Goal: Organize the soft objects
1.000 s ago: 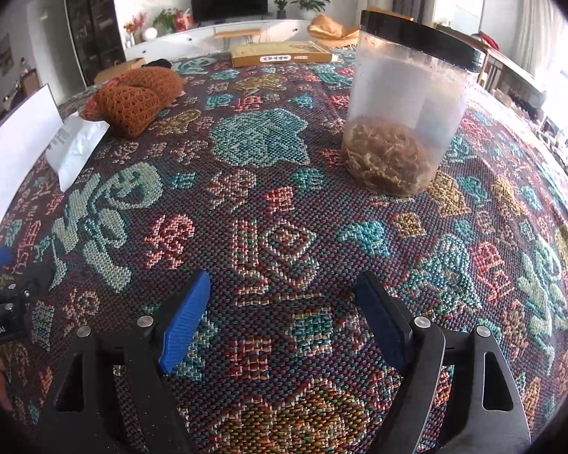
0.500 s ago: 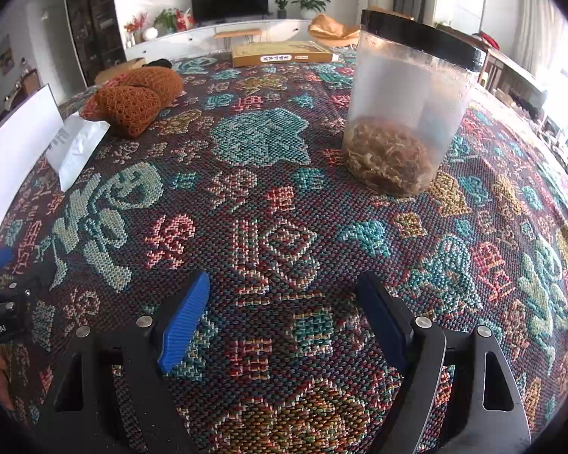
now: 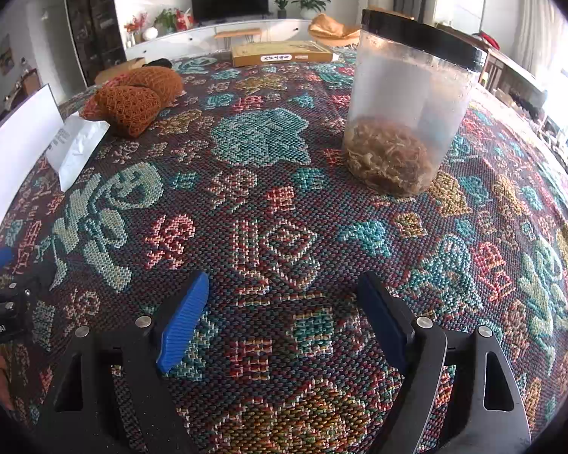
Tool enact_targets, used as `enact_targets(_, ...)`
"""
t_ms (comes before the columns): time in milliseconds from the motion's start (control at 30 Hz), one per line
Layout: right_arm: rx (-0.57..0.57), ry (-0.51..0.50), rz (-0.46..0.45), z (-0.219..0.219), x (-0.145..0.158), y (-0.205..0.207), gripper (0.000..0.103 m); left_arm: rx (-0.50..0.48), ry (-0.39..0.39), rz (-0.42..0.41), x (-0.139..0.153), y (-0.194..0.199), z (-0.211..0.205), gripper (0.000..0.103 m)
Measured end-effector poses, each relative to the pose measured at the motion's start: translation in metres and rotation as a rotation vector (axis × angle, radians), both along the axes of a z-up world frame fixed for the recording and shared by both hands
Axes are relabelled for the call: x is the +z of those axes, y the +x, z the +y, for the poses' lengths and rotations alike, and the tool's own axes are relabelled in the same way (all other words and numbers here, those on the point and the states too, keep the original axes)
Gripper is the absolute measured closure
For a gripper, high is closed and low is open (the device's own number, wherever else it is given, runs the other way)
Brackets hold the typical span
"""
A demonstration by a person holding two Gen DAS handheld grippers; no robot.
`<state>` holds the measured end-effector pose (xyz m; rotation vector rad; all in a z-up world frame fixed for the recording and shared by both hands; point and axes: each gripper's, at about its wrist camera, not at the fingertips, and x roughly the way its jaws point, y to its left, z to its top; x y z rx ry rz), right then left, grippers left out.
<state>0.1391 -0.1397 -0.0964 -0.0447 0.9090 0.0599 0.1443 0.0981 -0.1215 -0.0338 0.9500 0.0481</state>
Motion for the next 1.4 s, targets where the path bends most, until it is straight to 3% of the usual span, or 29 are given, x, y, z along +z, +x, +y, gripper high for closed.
enact_targets(1400, 0.0, 0.003, 0.001, -0.0001, 0.0004, -0.0005, 0.018, 0.002, 0.0, -0.001, -0.0001, 0.0002, 0.0005, 0.0)
